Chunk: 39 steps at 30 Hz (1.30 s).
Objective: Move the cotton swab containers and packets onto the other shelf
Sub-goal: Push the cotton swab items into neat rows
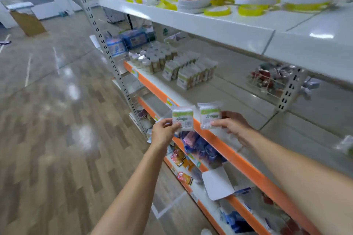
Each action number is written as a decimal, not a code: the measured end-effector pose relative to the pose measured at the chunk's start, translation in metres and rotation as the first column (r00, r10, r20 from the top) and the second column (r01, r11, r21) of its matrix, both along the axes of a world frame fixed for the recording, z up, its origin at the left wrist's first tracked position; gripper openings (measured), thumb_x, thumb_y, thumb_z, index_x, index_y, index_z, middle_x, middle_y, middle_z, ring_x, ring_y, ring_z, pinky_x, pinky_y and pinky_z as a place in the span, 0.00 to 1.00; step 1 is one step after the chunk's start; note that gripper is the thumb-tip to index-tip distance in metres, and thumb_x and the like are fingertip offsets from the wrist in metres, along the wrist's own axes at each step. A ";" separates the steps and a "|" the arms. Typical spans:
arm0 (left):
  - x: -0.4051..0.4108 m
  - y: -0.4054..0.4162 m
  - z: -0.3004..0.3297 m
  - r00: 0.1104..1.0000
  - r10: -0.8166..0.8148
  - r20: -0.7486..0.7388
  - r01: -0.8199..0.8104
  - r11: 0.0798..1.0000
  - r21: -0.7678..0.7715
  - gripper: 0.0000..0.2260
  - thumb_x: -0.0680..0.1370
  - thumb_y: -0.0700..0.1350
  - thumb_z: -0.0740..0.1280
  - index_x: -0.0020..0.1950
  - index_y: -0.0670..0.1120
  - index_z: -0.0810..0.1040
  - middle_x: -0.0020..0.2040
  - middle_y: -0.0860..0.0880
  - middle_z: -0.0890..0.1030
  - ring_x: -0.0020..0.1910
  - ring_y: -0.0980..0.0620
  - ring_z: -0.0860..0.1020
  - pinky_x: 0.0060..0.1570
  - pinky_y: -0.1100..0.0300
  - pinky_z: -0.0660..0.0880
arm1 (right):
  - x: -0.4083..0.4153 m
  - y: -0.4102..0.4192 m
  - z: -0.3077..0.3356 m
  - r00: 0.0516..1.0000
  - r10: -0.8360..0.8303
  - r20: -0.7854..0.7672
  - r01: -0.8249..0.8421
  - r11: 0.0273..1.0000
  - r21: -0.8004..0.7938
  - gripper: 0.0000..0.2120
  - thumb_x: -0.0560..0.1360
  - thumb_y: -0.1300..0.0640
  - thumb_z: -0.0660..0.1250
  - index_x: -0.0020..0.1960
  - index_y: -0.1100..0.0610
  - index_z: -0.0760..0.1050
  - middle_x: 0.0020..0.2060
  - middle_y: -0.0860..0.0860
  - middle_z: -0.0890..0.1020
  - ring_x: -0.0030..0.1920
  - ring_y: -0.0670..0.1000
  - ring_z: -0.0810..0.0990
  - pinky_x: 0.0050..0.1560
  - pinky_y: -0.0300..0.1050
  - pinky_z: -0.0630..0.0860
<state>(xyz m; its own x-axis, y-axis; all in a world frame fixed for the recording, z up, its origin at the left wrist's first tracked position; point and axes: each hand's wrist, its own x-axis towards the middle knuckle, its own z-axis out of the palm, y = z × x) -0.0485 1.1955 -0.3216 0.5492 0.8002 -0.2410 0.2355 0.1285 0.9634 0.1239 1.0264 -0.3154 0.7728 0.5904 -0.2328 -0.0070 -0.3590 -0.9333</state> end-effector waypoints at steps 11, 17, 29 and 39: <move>0.078 0.076 -0.004 0.994 -0.104 -0.011 0.105 0.994 0.018 0.15 0.74 0.44 0.76 0.59 0.42 0.81 0.56 0.44 0.83 0.56 0.47 0.81 0.59 0.51 0.78 | 0.066 0.050 0.000 0.997 -0.059 0.039 0.061 0.997 -0.051 0.09 0.65 0.53 0.81 0.42 0.48 0.84 0.33 0.41 0.85 0.36 0.42 0.80 0.34 0.38 0.73; 0.125 0.096 -0.010 0.947 -0.321 -0.005 0.319 0.937 0.141 0.10 0.75 0.46 0.74 0.55 0.45 0.83 0.50 0.49 0.86 0.50 0.51 0.83 0.52 0.57 0.78 | 0.091 0.050 -0.009 0.982 -0.181 -0.050 0.182 0.983 0.001 0.12 0.67 0.56 0.80 0.49 0.47 0.85 0.46 0.47 0.87 0.48 0.50 0.82 0.46 0.45 0.73; 0.234 0.098 -0.023 0.815 -0.565 -0.131 0.569 0.736 0.366 0.02 0.77 0.40 0.71 0.46 0.45 0.84 0.42 0.49 0.84 0.39 0.58 0.78 0.40 0.63 0.70 | 0.065 0.028 -0.017 0.866 -0.496 -0.060 0.499 0.853 0.154 0.21 0.62 0.48 0.80 0.55 0.45 0.84 0.52 0.46 0.87 0.53 0.51 0.81 0.52 0.48 0.72; 0.311 0.073 -0.043 0.812 -0.584 -0.006 0.542 0.749 0.382 0.05 0.74 0.42 0.71 0.50 0.47 0.82 0.43 0.55 0.82 0.42 0.57 0.80 0.45 0.64 0.76 | 0.048 0.034 -0.018 0.801 -0.598 0.029 0.576 0.783 0.236 0.25 0.61 0.42 0.78 0.57 0.45 0.82 0.53 0.44 0.86 0.52 0.45 0.84 0.52 0.51 0.73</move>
